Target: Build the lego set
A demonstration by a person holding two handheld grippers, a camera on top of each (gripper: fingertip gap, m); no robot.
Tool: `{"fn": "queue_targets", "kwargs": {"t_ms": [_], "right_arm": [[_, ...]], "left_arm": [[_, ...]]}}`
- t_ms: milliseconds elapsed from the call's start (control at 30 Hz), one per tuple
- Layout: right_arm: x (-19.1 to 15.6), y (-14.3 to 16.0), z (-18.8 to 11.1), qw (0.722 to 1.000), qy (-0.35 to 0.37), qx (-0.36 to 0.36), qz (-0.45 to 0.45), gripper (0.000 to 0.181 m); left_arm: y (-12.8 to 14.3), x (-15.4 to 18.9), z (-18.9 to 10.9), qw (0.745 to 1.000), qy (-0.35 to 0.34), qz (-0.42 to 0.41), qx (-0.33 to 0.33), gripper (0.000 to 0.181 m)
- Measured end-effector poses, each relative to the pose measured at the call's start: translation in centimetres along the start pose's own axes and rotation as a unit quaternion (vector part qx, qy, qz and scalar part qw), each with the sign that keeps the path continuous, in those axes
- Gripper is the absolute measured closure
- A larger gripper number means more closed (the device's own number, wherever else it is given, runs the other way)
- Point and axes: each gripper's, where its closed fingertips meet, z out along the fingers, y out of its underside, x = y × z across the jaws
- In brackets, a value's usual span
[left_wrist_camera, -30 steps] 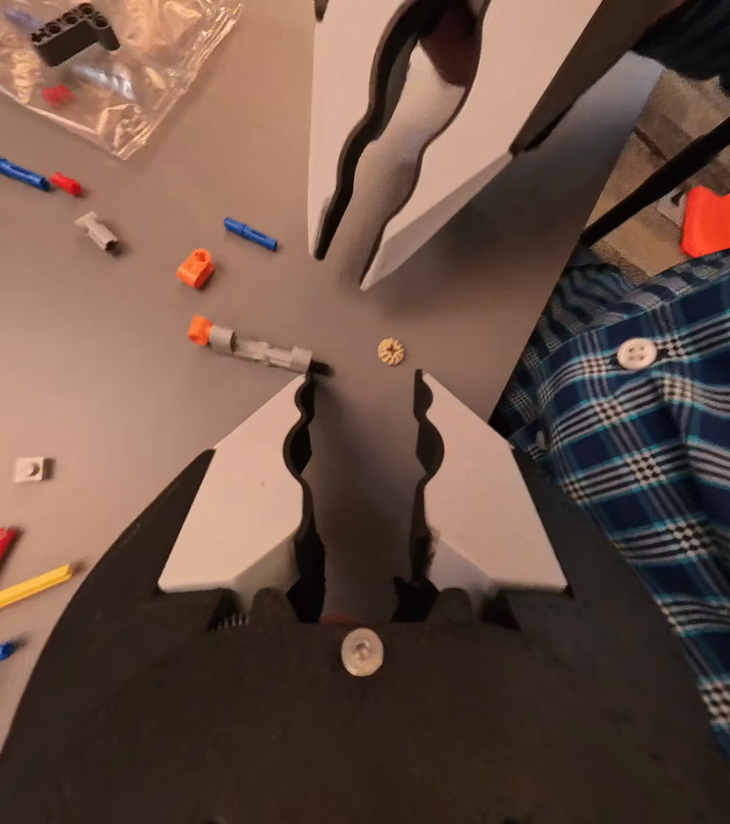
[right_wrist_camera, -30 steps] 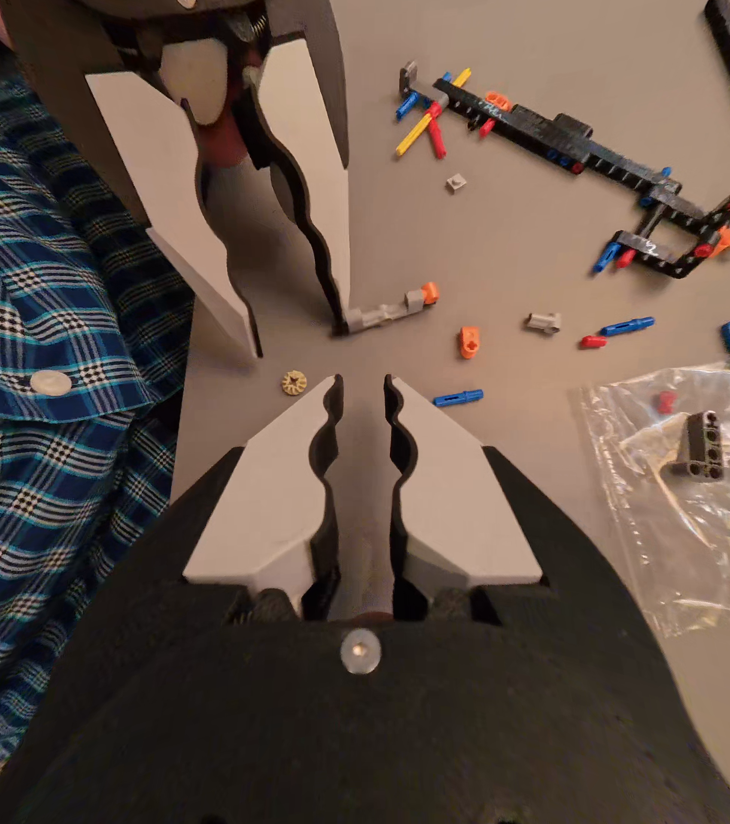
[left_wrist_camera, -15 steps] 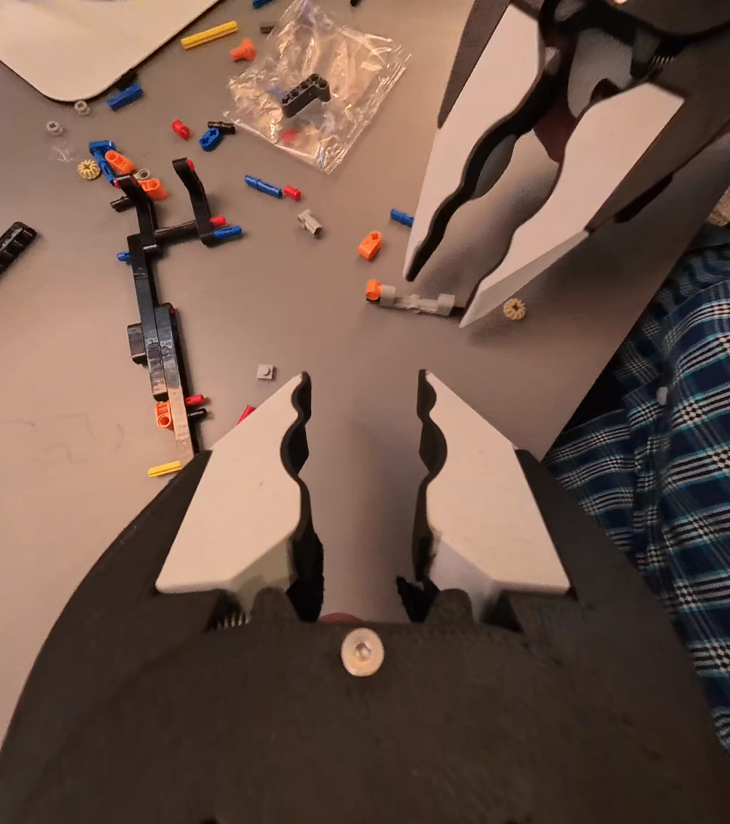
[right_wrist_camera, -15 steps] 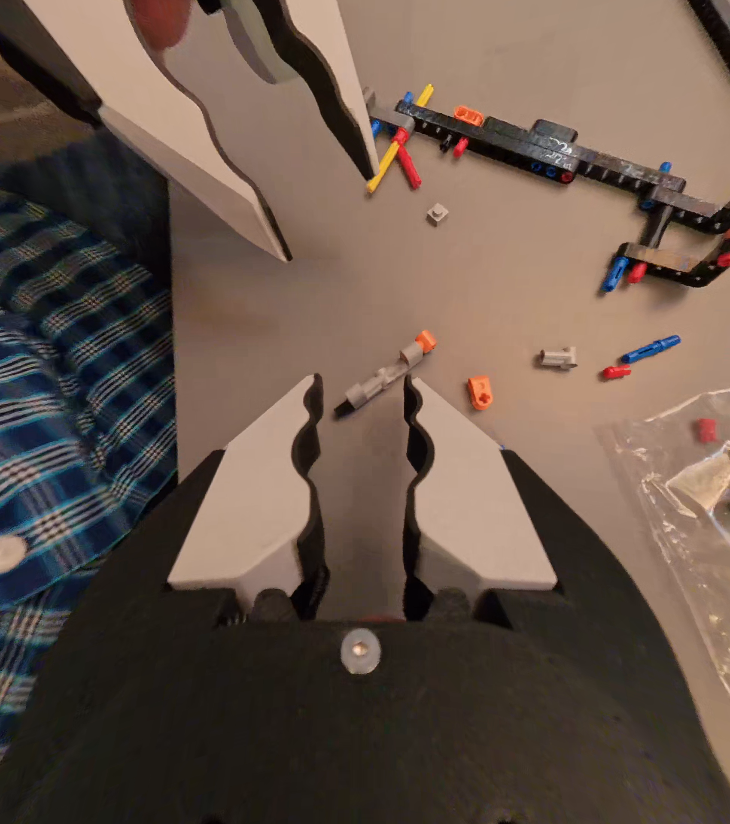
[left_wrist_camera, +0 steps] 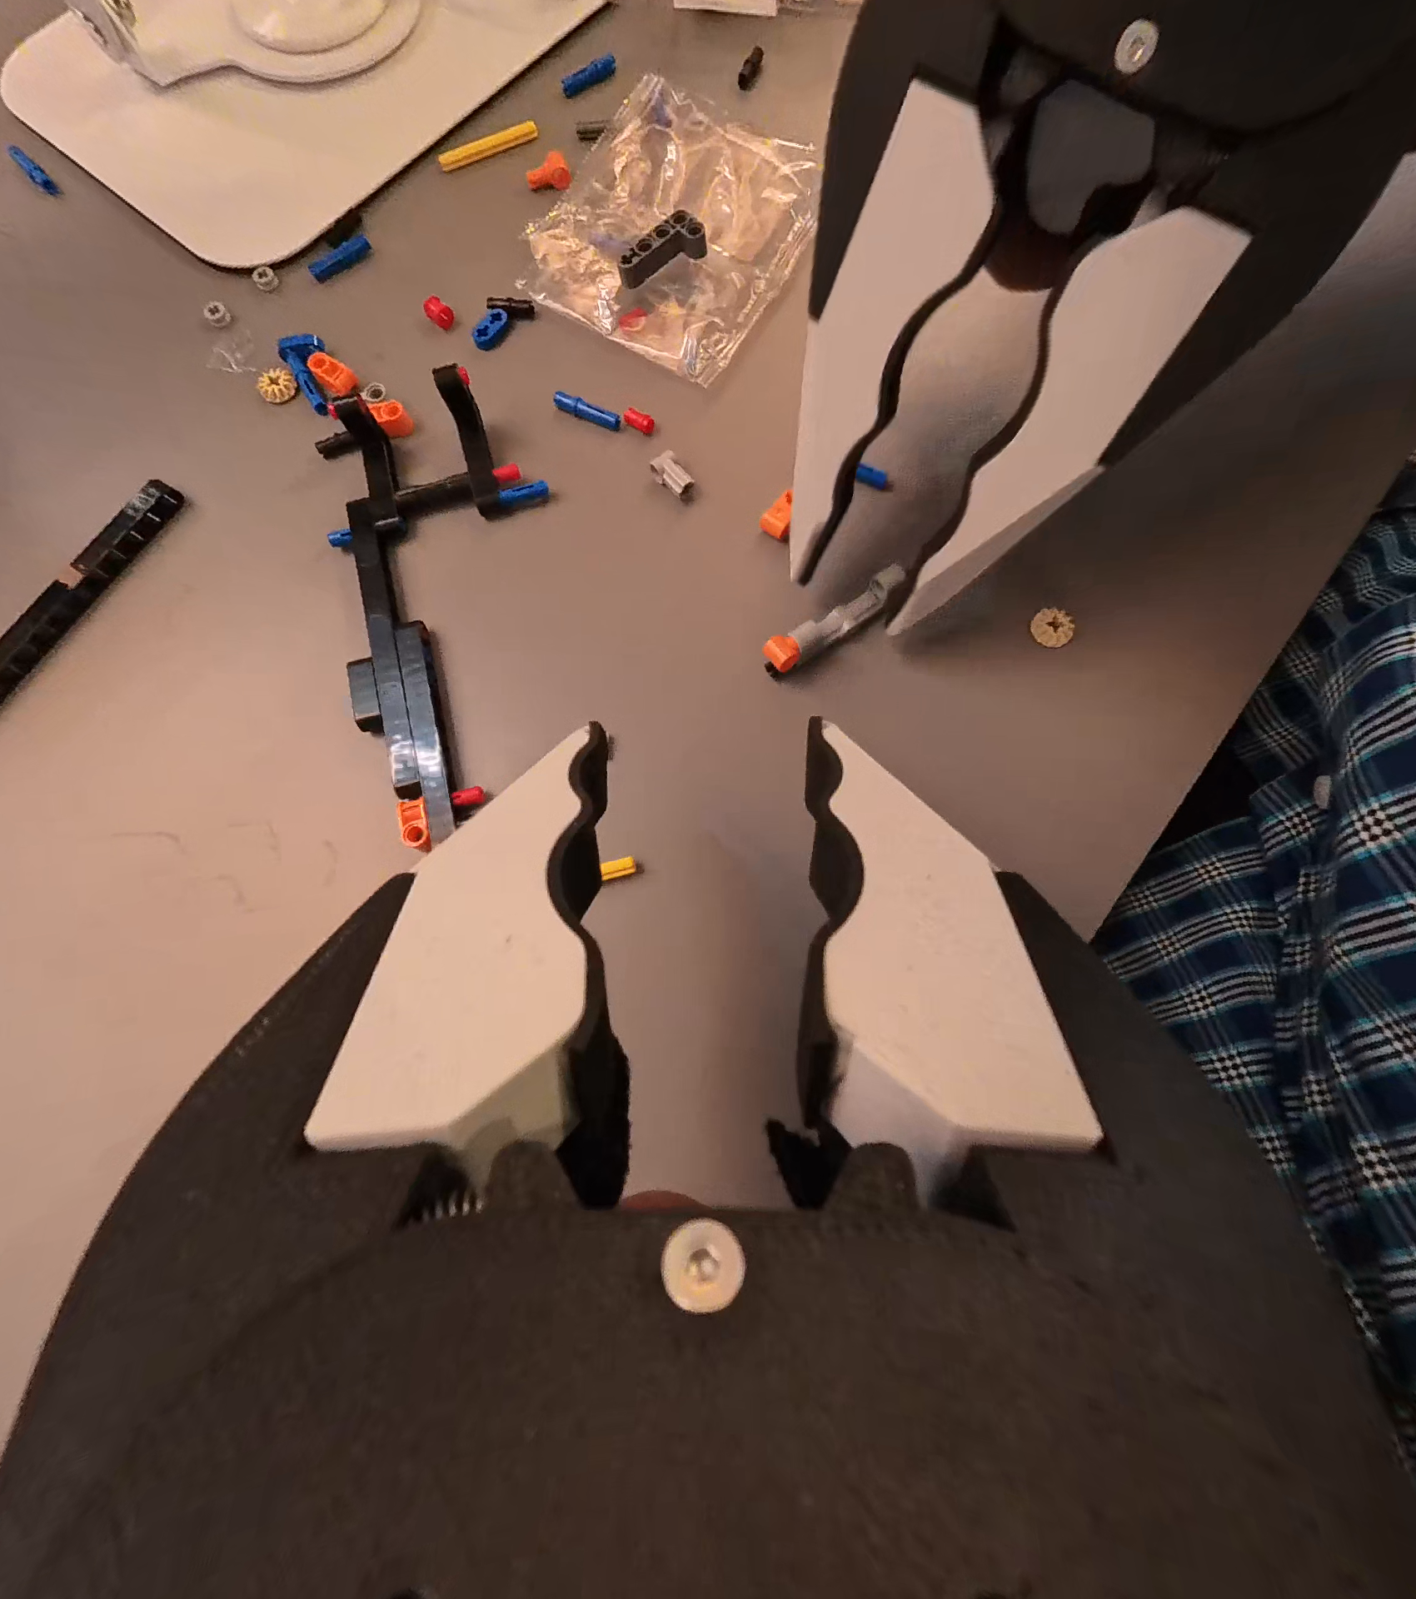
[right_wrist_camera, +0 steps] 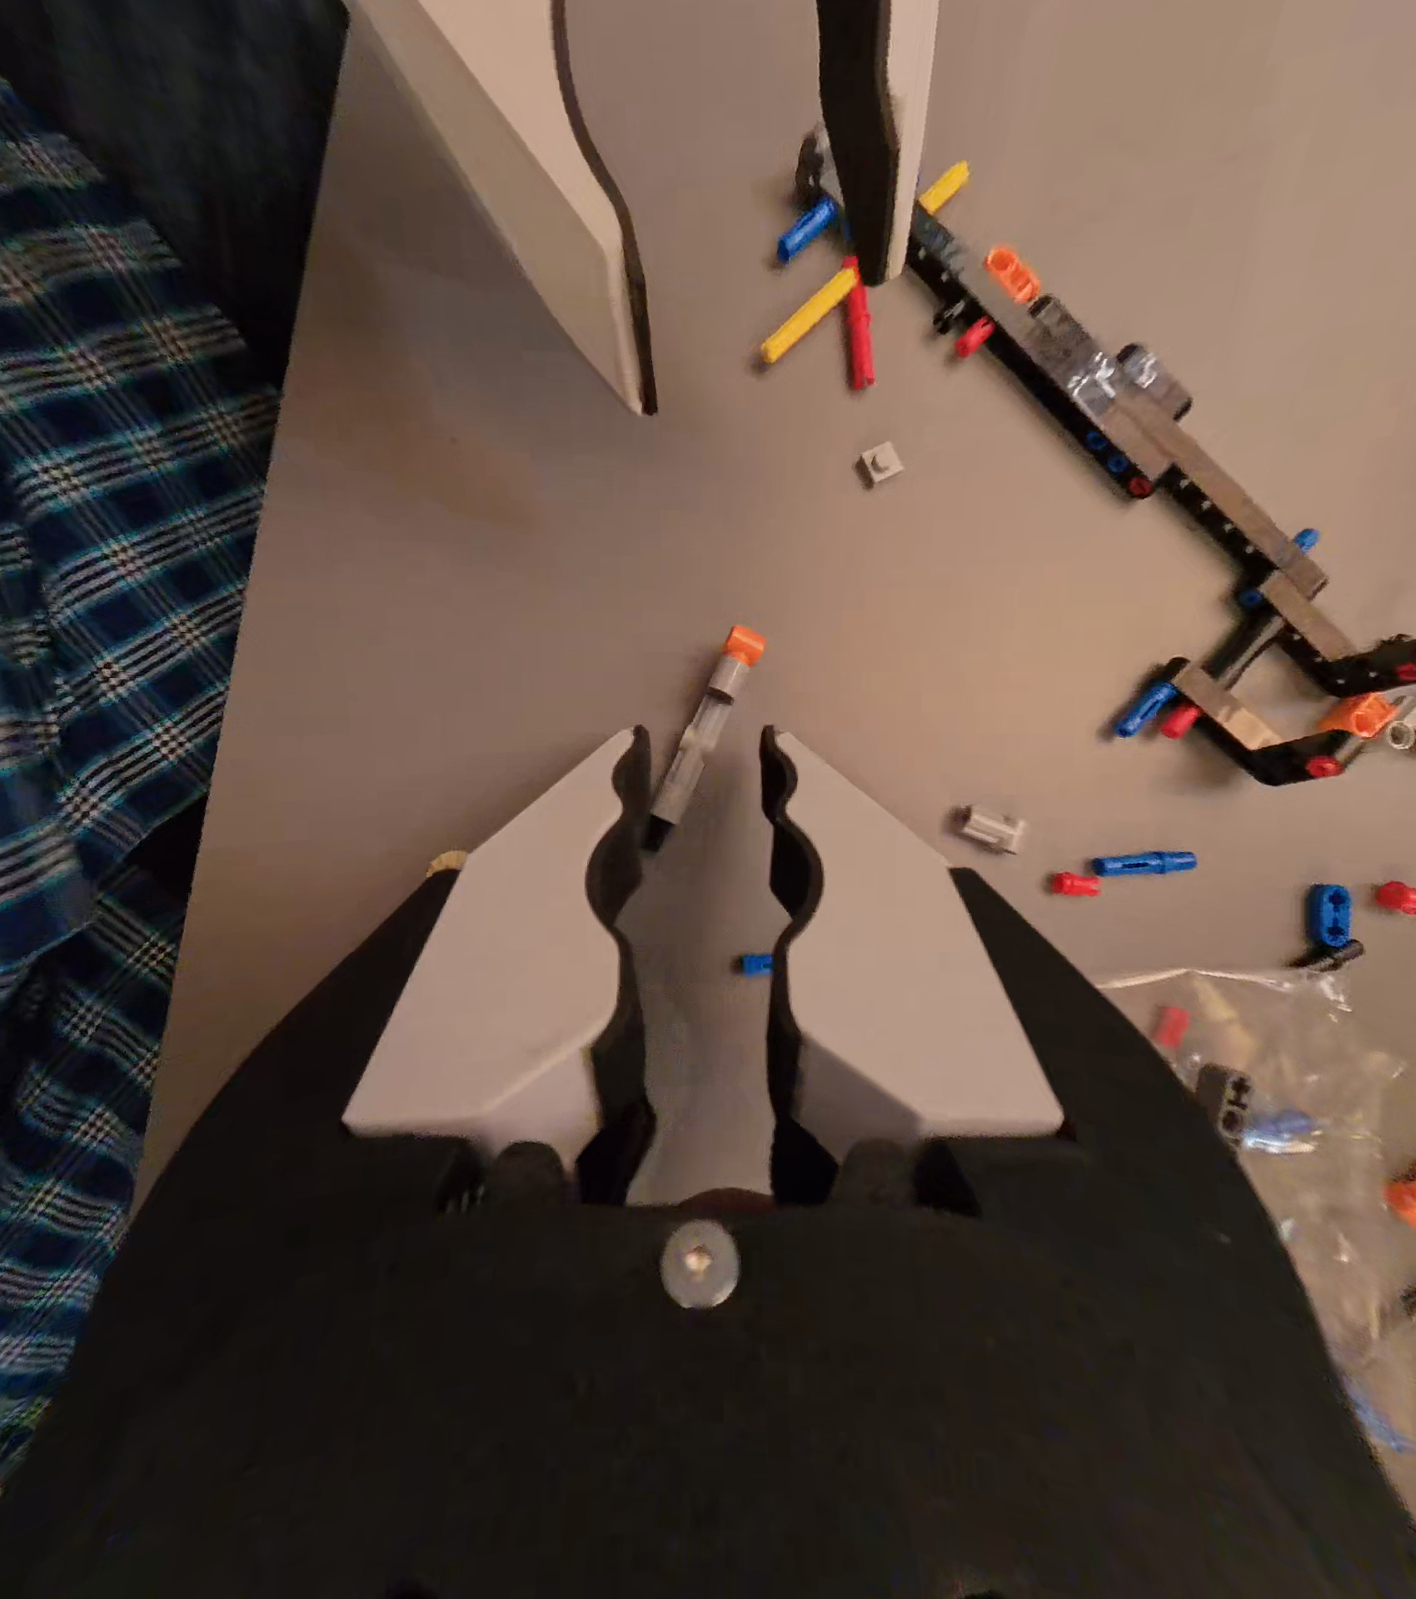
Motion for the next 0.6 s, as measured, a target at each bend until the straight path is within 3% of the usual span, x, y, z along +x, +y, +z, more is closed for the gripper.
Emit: {"fn": "queue_targets", "kwargs": {"t_ms": [167, 367, 467, 600], "right_arm": [[1.7, 0.0, -3.3, 0.998, 0.015, 0.043, 0.04, 0.153], [9.2, 4.1, -8.7, 0.976, 0.118, 0.073, 0.17, 0.159], [12.5, 6.6, -9.5, 0.965, 0.158, 0.051, 0.204, 0.16], [15.3, 8.4, -8.2, 0.958, 0.18, 0.014, 0.223, 0.16]], "left_arm": [[-0.3, 0.0, 0.0, 1.0, 0.003, -0.003, 0.008, 0.139], [-1.0, -0.2, 0.1, 1.0, 0.008, -0.012, 0.022, 0.134], [-1.3, -0.2, 0.2, 0.999, 0.014, -0.018, 0.027, 0.129], [-1.3, -0.6, 0.3, 1.0, 0.008, -0.018, 0.022, 0.124]]}}
